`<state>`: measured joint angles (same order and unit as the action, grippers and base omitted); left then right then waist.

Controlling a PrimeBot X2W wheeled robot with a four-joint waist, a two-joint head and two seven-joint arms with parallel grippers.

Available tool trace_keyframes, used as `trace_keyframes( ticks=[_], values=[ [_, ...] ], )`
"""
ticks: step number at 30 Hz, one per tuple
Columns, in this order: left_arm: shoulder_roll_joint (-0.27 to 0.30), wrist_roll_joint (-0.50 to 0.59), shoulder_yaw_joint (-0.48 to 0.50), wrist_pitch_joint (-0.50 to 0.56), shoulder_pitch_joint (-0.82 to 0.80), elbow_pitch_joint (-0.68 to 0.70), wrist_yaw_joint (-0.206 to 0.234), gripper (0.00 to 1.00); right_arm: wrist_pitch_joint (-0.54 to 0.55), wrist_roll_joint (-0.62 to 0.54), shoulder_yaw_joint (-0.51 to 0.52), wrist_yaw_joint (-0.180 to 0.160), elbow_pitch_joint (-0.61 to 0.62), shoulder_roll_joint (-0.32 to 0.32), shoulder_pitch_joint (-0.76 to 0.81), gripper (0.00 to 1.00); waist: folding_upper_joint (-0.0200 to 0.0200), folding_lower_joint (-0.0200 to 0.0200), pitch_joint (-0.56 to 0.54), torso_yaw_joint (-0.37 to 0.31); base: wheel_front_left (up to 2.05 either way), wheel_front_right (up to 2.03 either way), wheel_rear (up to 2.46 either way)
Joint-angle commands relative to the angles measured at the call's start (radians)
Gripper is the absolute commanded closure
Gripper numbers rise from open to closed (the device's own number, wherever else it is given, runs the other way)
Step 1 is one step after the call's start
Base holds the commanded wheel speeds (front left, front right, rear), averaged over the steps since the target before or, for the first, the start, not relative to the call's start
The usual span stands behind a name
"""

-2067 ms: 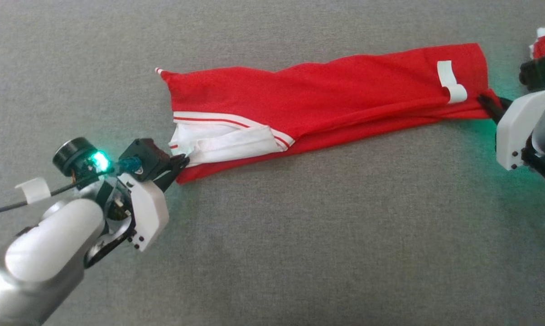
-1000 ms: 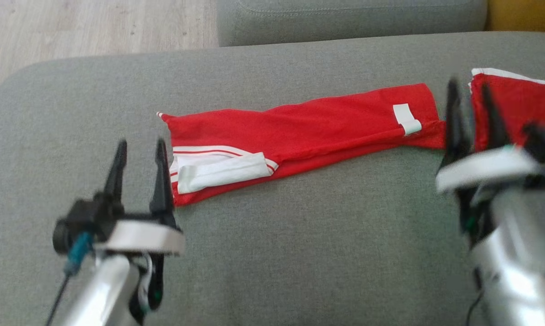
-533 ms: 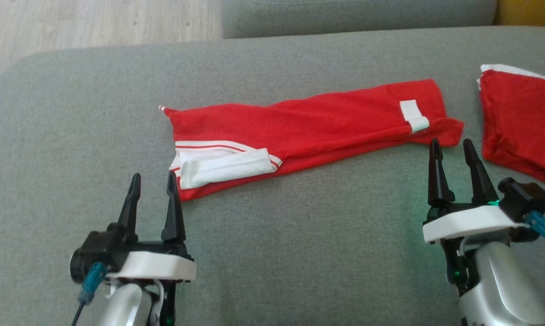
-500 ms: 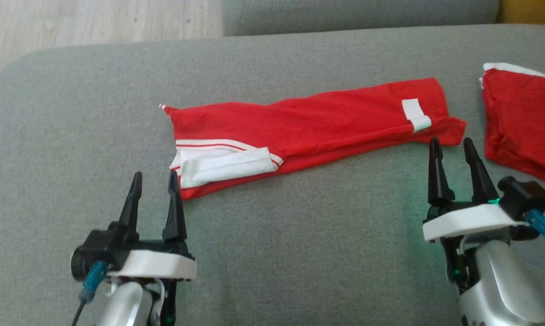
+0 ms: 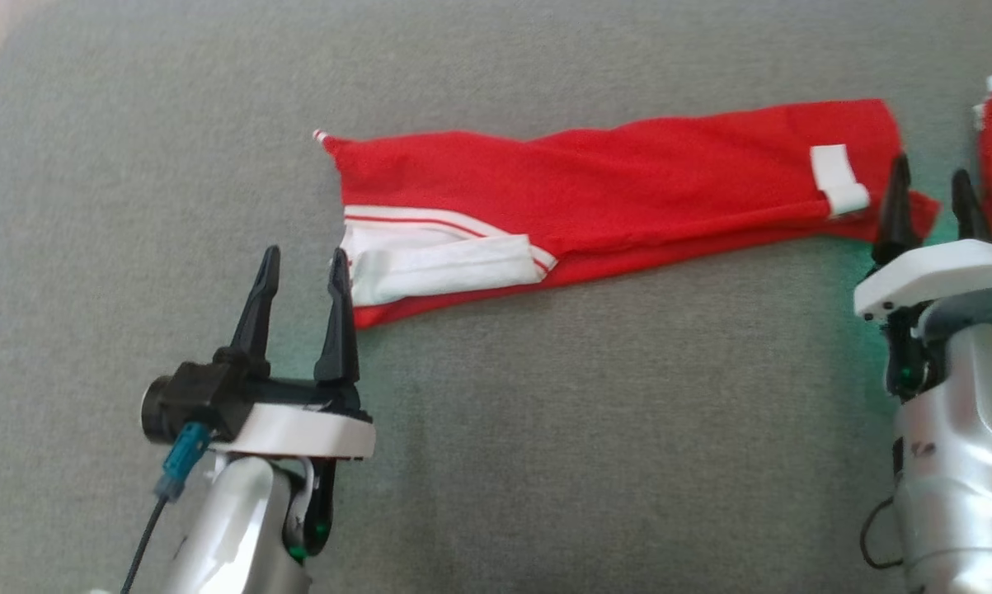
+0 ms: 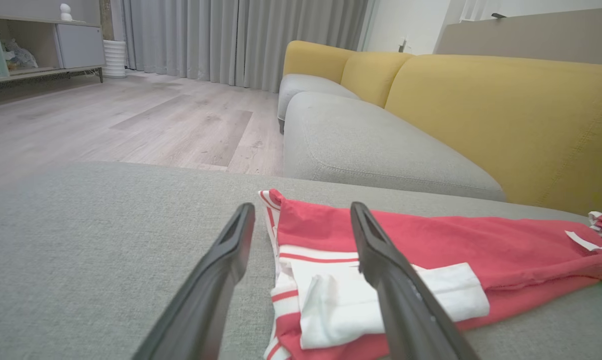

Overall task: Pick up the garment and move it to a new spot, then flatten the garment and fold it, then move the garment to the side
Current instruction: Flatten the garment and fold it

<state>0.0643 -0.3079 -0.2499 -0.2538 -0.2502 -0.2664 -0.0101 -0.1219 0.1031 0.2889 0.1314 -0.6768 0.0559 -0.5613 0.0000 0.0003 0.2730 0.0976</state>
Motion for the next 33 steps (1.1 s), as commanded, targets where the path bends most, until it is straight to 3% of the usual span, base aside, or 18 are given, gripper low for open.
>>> trace_keyframes(
  ticks=[1, 11, 12, 13, 22, 27, 33],
  values=[
    [0.001, 0.011, 0.038, -0.008, -0.041, 0.025, -0.006, 0.0, 0.01, -0.036, 0.016, -0.001, -0.022, -0.005, -0.045, 0.0, 0.0, -0.0003, 0.023, 0.022, 0.0, 0.0, 0.0],
    [-0.011, 0.025, 0.035, -0.008, -0.056, 0.013, -0.019, 0.0, 0.041, -0.164, 0.123, -0.001, -0.244, -0.005, -0.126, 0.0, 0.0, -0.0003, 0.047, 0.04, 0.0, 0.0, 0.0],
    [-0.012, 0.027, 0.037, -0.008, -0.059, 0.012, -0.02, 0.0, 0.039, -0.184, 0.125, -0.001, -0.277, -0.005, -0.138, 0.21, 0.0, -0.0003, 0.048, 0.04, 0.0, 0.0, 0.0],
    [-0.012, 0.028, 0.039, -0.008, -0.061, 0.011, -0.021, 0.0, 0.035, -0.188, 0.122, -0.001, -0.293, -0.005, -0.145, 0.97, 0.0, -0.0003, 0.048, 0.039, 0.0, 0.0, 0.0],
    [-0.013, 0.039, 0.059, -0.008, -0.048, 0.006, -0.022, 0.0, -0.065, -0.225, 0.124, -0.001, -0.309, 0.032, -0.157, 1.0, 0.0, -0.0003, 0.006, 0.001, 0.0, 0.0, 0.0],
    [-0.014, 0.036, 0.063, -0.008, -0.033, 0.006, -0.025, 0.0, -0.1, -0.273, 0.113, -0.001, -0.243, 0.107, -0.115, 1.0, 0.0, -0.0003, -0.034, -0.022, 0.0, 0.0, 0.0],
    [-0.014, 0.03, 0.05, -0.008, -0.005, -0.004, -0.023, 0.0, -0.095, -0.261, 0.12, -0.001, -0.171, 0.116, -0.072, 1.0, 0.0, -0.0003, -0.084, -0.039, 0.0, 0.0, 0.0]
  ],
)
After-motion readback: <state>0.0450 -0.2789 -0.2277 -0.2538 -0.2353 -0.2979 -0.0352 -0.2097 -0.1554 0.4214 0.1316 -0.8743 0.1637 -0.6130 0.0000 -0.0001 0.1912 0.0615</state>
